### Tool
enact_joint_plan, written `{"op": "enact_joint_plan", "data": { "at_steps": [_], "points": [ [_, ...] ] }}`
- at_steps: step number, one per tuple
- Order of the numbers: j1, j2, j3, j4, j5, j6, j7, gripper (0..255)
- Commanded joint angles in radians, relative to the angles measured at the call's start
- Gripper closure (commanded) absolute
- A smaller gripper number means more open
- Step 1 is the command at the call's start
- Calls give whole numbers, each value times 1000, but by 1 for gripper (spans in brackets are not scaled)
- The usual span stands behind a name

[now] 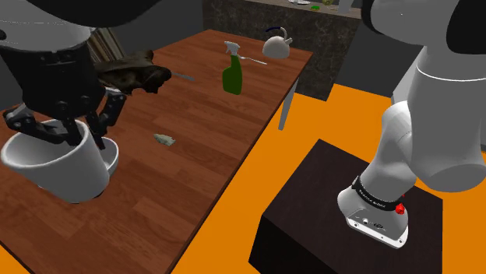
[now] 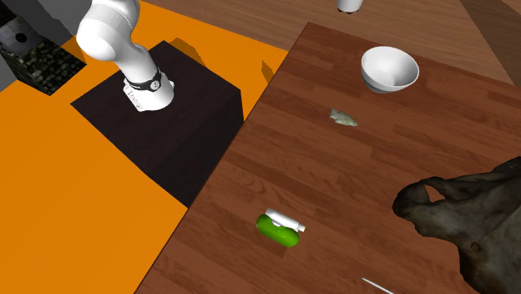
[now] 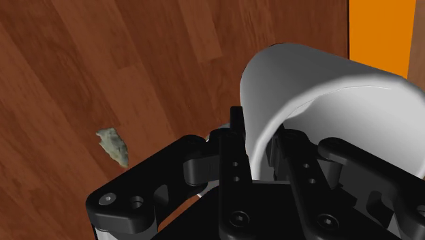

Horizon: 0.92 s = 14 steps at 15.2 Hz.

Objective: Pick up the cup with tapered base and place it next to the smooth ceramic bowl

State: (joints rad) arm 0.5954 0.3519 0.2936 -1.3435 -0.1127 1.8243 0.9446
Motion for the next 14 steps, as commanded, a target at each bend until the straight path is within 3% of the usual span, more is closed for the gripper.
{"op": "enact_joint_plan", "data": {
  "at_steps": [1,14],
  "points": [
    [4,10,0,-4,-4,15,7,255],
    [-5,12,-4,-177,-9,189,14,255]
  ]
}}
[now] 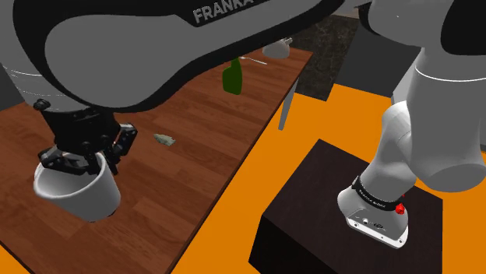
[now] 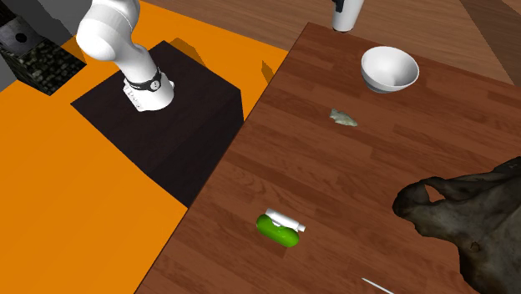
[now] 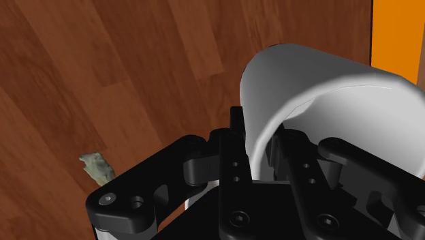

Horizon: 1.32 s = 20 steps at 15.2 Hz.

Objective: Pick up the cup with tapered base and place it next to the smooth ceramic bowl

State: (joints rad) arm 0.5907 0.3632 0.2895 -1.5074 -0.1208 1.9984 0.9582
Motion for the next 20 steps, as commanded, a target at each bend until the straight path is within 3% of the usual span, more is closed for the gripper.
{"op": "enact_joint_plan", "data": {
  "at_steps": [1,20],
  "points": [
    [-1,2,-1,-24,-2,27,2,255],
    [3,73,-16,-173,-33,244,24,255]
  ]
}}
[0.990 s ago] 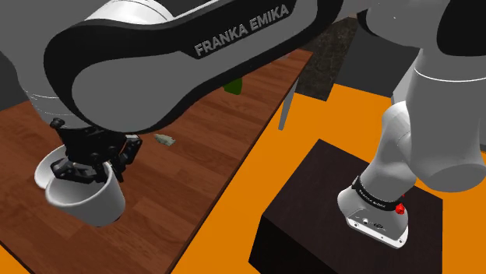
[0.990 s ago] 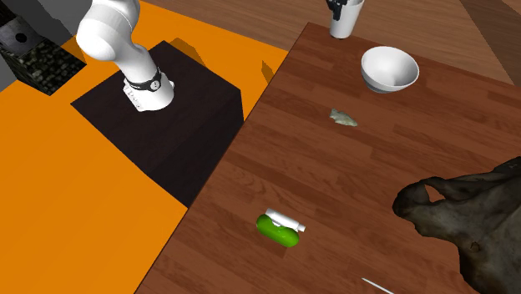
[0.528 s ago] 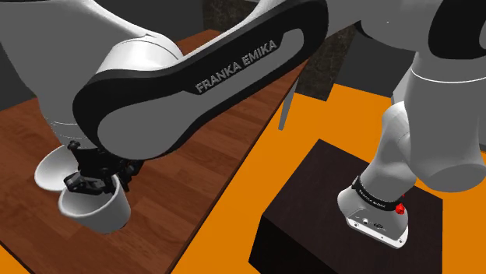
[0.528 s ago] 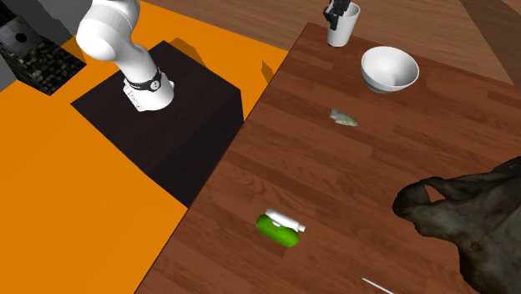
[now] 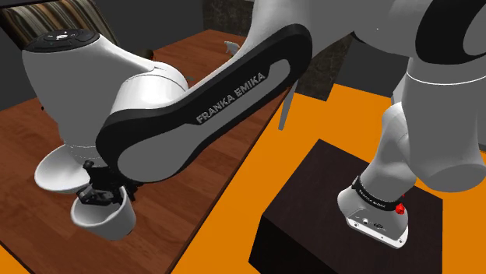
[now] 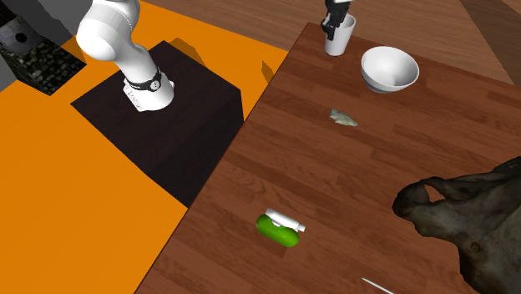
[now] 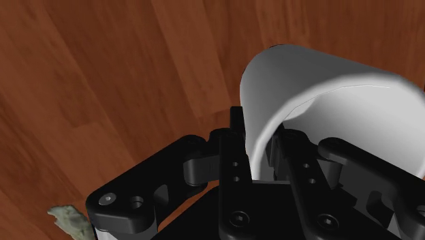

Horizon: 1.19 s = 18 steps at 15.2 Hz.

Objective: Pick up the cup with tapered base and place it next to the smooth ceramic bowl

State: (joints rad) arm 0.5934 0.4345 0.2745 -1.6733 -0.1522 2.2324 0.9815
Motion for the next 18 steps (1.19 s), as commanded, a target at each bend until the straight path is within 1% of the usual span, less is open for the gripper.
{"op": "enact_joint_plan", "data": {
  "at_steps": [1,7,8,13,17,18],
  "points": [
    [0,2,-1,-7,-1,10,1,255],
    [0,2,-1,-7,-1,10,1,255],
    [0,2,-1,-7,-1,10,1,0],
    [0,2,-1,-7,-1,10,1,0],
    [-9,-66,11,22,23,-84,-14,0],
    [-9,-66,11,22,23,-84,-14,0]
  ]
}}
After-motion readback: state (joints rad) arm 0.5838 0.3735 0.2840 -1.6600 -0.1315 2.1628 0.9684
